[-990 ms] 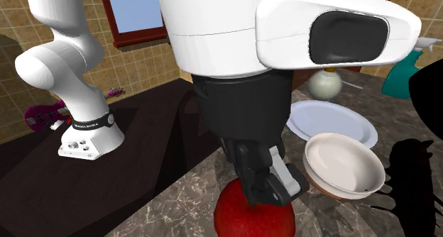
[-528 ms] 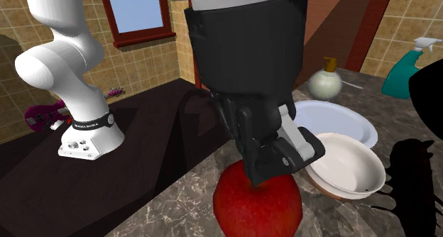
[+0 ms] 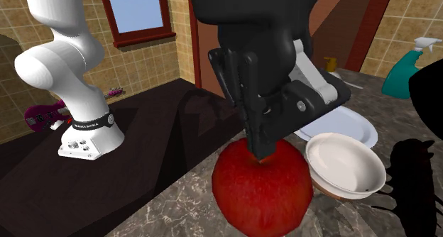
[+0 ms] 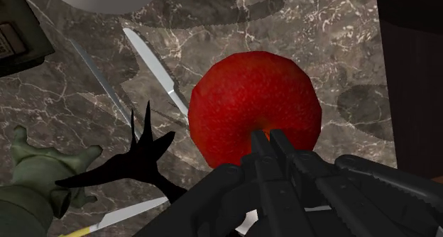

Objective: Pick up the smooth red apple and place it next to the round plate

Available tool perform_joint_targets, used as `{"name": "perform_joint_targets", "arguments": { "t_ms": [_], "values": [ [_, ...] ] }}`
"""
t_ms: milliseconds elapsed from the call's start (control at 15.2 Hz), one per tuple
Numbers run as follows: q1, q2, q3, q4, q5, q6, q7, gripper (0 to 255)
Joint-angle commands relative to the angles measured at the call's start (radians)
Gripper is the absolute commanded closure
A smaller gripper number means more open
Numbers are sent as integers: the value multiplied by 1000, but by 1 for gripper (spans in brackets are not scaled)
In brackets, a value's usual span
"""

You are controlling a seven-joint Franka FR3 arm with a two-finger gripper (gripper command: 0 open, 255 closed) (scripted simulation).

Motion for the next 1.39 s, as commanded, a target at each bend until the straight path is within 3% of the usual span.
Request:
{"name": "perform_joint_targets", "arguments": {
  "t_ms": [0, 264, 726, 1320],
  "values": [
    [-4, 0, -1, 29, -1, -28, 4, 255],
    [-14, 7, -2, 80, 2, -73, 9, 255],
    [175, -195, 37, -137, -156, 20, 216, 255],
    [307, -358, 161, -298, -290, 77, 489, 255]
  ]
}}
